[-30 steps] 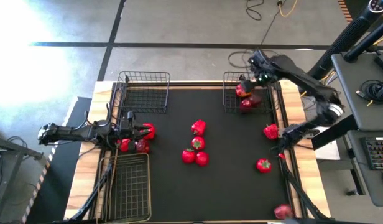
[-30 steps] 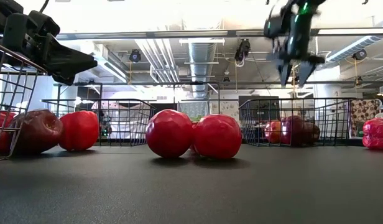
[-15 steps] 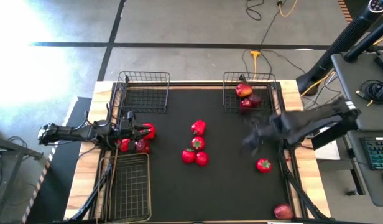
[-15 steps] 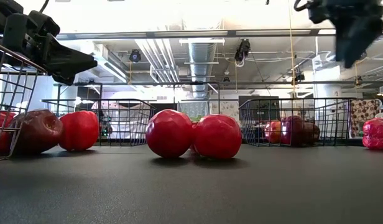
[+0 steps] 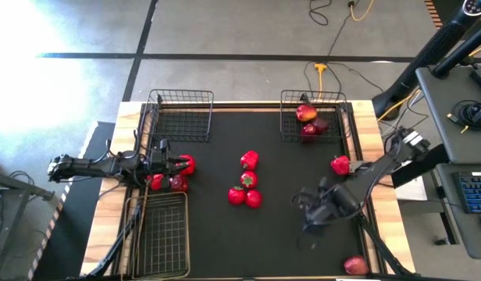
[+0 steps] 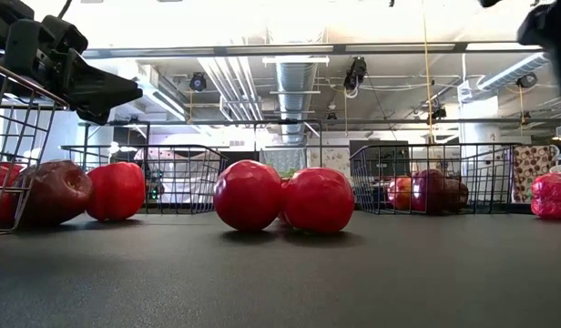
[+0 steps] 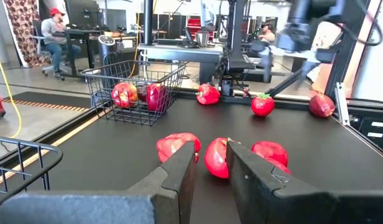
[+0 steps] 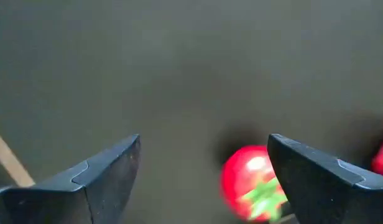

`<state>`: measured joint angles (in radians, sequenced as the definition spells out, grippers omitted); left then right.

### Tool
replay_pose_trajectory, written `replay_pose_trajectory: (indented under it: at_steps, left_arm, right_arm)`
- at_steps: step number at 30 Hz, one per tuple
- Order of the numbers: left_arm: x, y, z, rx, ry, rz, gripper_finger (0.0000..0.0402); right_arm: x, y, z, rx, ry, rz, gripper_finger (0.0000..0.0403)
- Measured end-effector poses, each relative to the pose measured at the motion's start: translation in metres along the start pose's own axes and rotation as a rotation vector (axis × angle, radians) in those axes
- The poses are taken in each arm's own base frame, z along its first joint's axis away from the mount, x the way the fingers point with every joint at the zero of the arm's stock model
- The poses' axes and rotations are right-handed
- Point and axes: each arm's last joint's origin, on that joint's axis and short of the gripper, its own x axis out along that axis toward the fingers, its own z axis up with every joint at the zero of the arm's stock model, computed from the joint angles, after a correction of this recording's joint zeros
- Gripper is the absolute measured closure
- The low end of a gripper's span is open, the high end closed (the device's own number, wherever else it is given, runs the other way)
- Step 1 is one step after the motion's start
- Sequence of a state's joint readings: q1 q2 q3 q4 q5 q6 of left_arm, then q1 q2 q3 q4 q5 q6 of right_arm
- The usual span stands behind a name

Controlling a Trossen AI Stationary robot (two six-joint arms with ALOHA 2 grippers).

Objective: Sort produce into baskets
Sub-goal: Put the apple into the right black wire basket

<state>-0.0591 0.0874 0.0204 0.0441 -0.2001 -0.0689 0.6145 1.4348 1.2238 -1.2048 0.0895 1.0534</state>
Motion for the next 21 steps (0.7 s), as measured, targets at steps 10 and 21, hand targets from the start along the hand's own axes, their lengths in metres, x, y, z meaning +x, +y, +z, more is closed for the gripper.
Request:
replay_pose_trajectory:
  at_steps: [10, 21]
  left_arm:
    - [0.0, 0.0, 0.0, 0.0, 0.0, 0.0, 0.0325]
    - [0.0, 0.0, 0.0, 0.0, 0.0, 0.001, 0.0325]
  right_arm:
    - [0.011, 0.046, -0.045, -0.057, 0.435, 0.004, 0.0062]
    - [0.023, 0.073, -0.095, -0.079, 0.583, -0.077, 0.0062]
